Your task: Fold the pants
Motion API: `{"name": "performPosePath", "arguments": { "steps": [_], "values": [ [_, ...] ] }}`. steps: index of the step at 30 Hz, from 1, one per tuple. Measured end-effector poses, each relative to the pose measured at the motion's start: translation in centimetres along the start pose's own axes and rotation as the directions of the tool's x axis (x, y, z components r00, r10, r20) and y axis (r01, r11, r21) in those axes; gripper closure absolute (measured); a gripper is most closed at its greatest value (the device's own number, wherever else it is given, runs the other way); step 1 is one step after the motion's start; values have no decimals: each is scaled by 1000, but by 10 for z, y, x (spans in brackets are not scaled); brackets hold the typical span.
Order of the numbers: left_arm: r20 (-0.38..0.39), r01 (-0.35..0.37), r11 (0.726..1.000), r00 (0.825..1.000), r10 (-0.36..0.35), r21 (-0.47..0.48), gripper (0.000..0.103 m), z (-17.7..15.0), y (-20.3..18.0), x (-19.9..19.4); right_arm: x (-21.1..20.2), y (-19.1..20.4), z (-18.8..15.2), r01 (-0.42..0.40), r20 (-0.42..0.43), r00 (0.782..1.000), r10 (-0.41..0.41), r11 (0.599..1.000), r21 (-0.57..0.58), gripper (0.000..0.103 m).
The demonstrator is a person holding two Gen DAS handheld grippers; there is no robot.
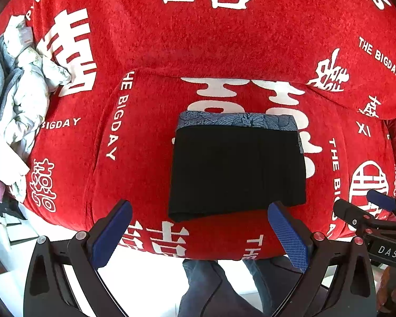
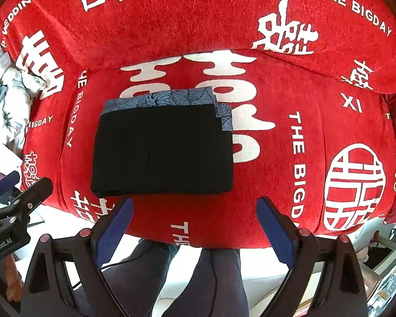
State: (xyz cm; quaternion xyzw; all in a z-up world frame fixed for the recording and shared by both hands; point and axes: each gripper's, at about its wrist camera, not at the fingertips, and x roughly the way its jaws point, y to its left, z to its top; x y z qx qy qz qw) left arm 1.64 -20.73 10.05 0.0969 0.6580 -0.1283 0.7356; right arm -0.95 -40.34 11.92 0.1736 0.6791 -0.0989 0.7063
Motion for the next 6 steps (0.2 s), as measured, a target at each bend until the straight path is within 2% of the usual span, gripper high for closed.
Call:
{"name": "performPosePath", "arguments": {
  "steps": [6],
  "values": [
    [8, 15, 1000, 1000, -15, -7, 0, -1, 1, -1, 0, 0, 0, -1, 0, 1000, 1, 1000, -2, 8]
  ]
}}
